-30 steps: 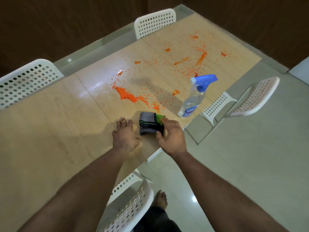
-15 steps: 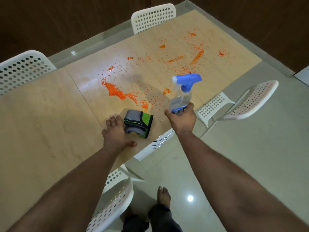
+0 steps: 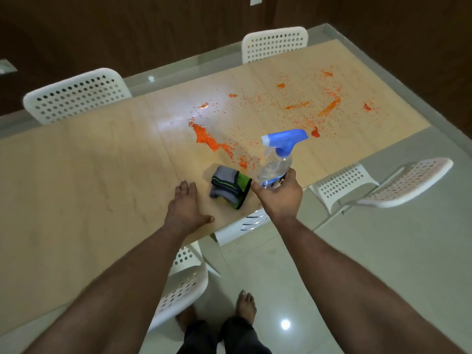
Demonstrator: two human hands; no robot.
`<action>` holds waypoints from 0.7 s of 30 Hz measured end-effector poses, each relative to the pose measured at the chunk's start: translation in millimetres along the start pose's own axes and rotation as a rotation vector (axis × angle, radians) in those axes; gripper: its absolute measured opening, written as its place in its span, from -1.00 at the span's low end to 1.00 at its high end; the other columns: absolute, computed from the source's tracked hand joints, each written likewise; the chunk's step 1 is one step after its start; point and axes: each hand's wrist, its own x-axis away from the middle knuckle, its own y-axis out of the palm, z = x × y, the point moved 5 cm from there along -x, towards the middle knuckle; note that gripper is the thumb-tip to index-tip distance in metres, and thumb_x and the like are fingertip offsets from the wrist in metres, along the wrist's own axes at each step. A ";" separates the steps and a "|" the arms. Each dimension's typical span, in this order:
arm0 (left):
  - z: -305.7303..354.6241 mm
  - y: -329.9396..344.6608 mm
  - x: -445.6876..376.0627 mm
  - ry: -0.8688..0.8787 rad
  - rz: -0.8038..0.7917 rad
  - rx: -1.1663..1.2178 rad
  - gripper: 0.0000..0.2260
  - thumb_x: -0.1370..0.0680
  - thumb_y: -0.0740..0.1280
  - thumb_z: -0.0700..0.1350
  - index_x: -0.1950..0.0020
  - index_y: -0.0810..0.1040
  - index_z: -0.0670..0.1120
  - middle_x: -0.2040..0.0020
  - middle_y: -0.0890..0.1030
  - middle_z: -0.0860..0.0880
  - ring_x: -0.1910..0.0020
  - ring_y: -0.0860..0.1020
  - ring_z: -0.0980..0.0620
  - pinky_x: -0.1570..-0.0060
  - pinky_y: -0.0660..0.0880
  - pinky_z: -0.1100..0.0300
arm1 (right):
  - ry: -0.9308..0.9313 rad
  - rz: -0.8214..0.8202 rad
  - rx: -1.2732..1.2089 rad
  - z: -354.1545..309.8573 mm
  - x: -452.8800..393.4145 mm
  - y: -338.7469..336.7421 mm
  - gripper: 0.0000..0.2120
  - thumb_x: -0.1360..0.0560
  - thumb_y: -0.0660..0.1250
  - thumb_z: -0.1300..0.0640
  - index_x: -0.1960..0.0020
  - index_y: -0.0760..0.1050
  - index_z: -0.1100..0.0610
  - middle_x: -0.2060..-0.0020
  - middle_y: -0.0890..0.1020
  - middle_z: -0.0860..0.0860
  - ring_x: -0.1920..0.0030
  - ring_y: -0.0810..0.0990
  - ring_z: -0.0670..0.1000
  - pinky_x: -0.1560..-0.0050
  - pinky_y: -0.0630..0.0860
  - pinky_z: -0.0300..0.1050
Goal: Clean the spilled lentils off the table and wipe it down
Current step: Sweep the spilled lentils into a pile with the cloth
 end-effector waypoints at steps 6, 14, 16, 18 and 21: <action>-72.5 -24.5 32.0 -0.077 0.044 0.083 0.14 -0.42 0.59 0.25 -0.72 -0.06 -0.10 -0.73 -0.10 -0.16 -0.71 -0.07 -0.15 -0.61 0.20 -0.13 | -0.152 -0.141 0.006 -64.4 51.0 48.4 -0.40 -0.17 0.63 -0.17 -0.07 0.45 0.00 0.18 0.61 -0.16 0.14 0.60 0.01 0.14 0.46 -0.09; -209.3 -41.2 75.0 -0.237 0.081 0.111 0.12 -0.43 0.57 0.26 -0.72 -0.06 -0.10 -0.73 -0.11 -0.16 -0.71 -0.09 -0.14 -0.59 0.21 -0.09 | -0.288 -0.442 0.051 -133.0 132.5 170.8 -0.39 -0.22 0.69 -0.08 -0.11 0.46 0.02 0.16 0.56 -0.16 0.12 0.57 -0.01 0.15 0.41 -0.13; -253.1 -42.1 88.6 -0.299 0.082 0.120 0.12 -0.43 0.56 0.27 -0.72 -0.07 -0.09 -0.73 -0.13 -0.15 -0.71 -0.10 -0.14 -0.59 0.20 -0.08 | -0.317 -0.534 0.040 -148.0 159.8 209.6 -0.39 -0.22 0.71 -0.07 -0.10 0.44 -0.01 0.17 0.55 -0.22 0.12 0.59 -0.02 0.14 0.42 -0.14; -287.9 -43.3 98.9 -0.346 0.083 0.122 0.12 -0.43 0.56 0.27 -0.72 -0.06 -0.10 -0.73 -0.13 -0.16 -0.71 -0.10 -0.15 -0.60 0.20 -0.08 | -0.348 -0.608 0.038 -160.8 182.1 240.5 -0.39 -0.22 0.71 -0.05 -0.12 0.46 0.01 0.14 0.57 -0.20 0.10 0.60 -0.03 0.11 0.44 -0.16; -338.8 -45.2 110.9 -0.403 0.082 0.143 0.13 -0.42 0.57 0.27 -0.72 -0.06 -0.09 -0.73 -0.13 -0.16 -0.71 -0.10 -0.15 -0.60 0.19 -0.09 | -0.378 -0.716 0.042 -182.7 216.3 286.7 -0.38 -0.23 0.70 -0.04 -0.16 0.47 0.01 0.10 0.59 -0.21 0.10 0.61 -0.07 0.14 0.45 -0.23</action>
